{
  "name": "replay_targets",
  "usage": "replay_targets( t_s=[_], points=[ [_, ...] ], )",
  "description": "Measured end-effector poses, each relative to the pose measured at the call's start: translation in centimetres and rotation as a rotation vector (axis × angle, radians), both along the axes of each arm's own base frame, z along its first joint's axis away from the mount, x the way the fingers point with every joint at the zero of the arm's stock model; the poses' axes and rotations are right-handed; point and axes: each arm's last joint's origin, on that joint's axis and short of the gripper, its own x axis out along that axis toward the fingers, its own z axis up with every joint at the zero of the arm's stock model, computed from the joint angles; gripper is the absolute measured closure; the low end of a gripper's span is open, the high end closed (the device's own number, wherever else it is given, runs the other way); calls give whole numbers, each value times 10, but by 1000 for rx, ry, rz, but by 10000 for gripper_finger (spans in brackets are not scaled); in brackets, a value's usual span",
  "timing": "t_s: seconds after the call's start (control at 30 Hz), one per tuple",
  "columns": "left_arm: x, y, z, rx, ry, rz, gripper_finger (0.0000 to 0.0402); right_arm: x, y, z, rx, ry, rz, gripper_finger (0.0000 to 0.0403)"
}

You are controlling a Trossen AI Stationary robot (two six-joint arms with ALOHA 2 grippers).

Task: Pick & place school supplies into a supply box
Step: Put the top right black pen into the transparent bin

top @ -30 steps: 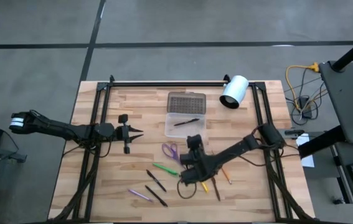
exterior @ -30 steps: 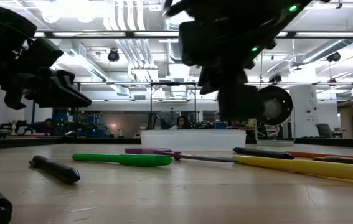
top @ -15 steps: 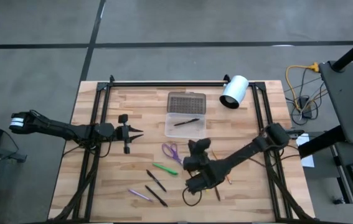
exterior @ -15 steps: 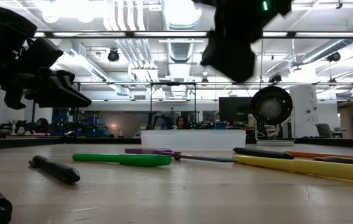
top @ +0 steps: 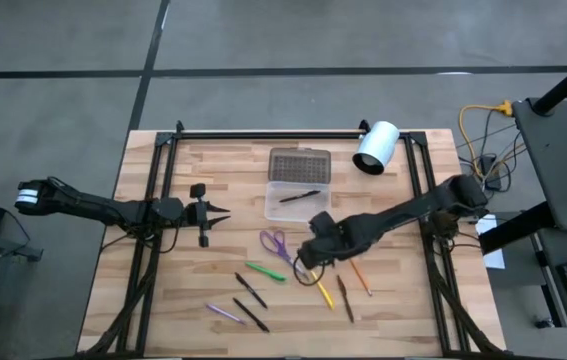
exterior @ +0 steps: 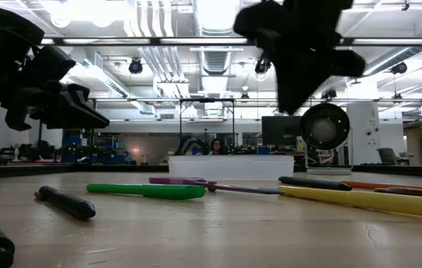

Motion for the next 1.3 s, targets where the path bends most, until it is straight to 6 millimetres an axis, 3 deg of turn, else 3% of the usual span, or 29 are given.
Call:
replay_targets(
  t_s=[0.37, 0.7, 1.13, 1.3],
  points=[
    [0, 0, 0, 0, 0, 0, 349, -5, -4, -17, 85, 74, -22, 326],
    [0, 0, 0, 0, 0, 0, 349, 2, -16, -53, 168, 208, -53, 340],
    [0, 0, 0, 0, 0, 0, 349, 13, -28, -98, 250, 365, -38, 324],
    [0, 0, 0, 0, 0, 0, 349, 14, -28, -101, 247, 378, -11, 327]
  ],
)
